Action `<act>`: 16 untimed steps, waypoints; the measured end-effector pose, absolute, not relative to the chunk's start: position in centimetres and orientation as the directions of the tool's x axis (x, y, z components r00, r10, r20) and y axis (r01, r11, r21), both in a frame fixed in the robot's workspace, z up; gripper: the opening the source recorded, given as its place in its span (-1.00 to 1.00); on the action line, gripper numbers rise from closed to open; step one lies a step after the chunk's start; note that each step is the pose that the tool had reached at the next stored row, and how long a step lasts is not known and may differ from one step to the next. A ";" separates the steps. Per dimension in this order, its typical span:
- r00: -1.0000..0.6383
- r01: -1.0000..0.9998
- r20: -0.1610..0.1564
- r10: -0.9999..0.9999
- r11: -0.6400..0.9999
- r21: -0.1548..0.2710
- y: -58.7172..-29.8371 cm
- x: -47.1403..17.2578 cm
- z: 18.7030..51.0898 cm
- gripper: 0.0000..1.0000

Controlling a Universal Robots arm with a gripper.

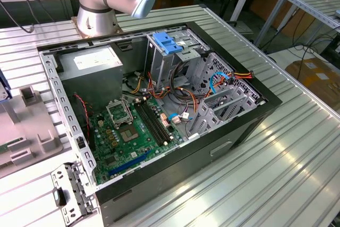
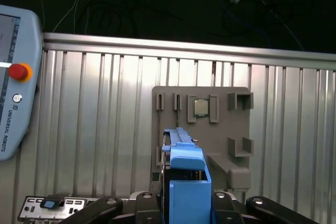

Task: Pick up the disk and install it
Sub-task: 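Pick up the disk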

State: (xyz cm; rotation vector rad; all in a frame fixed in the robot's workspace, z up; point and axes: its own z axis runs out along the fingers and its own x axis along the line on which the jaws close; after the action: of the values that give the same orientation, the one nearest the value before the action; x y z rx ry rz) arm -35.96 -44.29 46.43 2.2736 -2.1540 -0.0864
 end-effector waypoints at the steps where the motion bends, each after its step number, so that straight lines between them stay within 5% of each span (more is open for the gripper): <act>1: 0.053 -0.998 -0.034 -0.998 -0.055 0.044 -44.3 -35.9 46.4 -0.26; 16: 0.053 -0.998 -0.034 -0.998 -0.055 0.044 -44.4 -35.0 46.4 -0.26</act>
State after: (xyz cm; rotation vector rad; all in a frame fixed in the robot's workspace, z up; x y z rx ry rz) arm -35.01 -44.39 46.43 2.2737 -2.1540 -0.0864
